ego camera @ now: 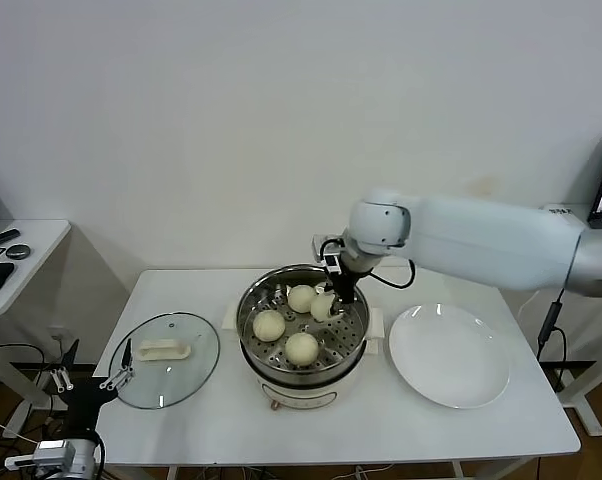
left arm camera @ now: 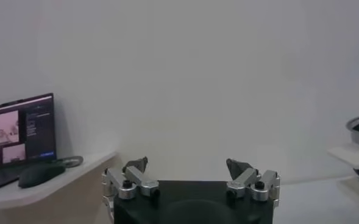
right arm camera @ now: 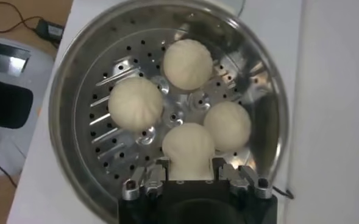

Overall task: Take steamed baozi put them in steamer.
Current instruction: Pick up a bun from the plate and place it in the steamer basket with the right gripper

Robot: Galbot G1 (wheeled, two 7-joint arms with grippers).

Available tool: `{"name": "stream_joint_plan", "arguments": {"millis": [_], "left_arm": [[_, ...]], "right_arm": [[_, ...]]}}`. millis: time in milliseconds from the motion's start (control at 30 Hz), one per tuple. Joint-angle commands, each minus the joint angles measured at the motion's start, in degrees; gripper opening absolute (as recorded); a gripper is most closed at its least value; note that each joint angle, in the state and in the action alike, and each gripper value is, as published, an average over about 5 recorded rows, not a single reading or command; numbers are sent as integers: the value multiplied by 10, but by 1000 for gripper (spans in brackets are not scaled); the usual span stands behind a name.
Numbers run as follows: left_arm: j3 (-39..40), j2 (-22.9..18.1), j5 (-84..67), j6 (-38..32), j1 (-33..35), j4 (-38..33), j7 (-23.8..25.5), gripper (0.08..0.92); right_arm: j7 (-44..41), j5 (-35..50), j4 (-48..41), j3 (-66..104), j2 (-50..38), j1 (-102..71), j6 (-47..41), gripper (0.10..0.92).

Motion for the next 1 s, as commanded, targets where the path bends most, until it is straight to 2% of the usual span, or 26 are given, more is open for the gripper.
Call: {"name": "stream_joint_plan", "arguments": {"millis": [33, 433, 533, 800, 900, 1000], "left_arm": [[-1, -2, -1, 0, -1, 0, 0, 823], [0, -2, -3, 0, -2, 1, 0, 823], [-2, -1, -4, -1, -2, 1, 0, 823], [-2, 1, -3, 0, -2, 0, 0, 823], [-2, 3, -3, 1, -2, -2, 0, 823], [-2, 5, -4, 4, -3, -3, 0, 823]], "right_arm": [[13, -20, -24, -15, 25, -33, -23, 441], [25, -47, -30, 11, 10, -67, -20, 459], [27, -41, -19, 18, -1, -61, -20, 521], [42, -11, 55, 78, -67, -42, -26, 752], [54, 3, 103, 126, -111, -46, -32, 807], [88, 12, 144, 174, -165, -73, -33, 821]]}}
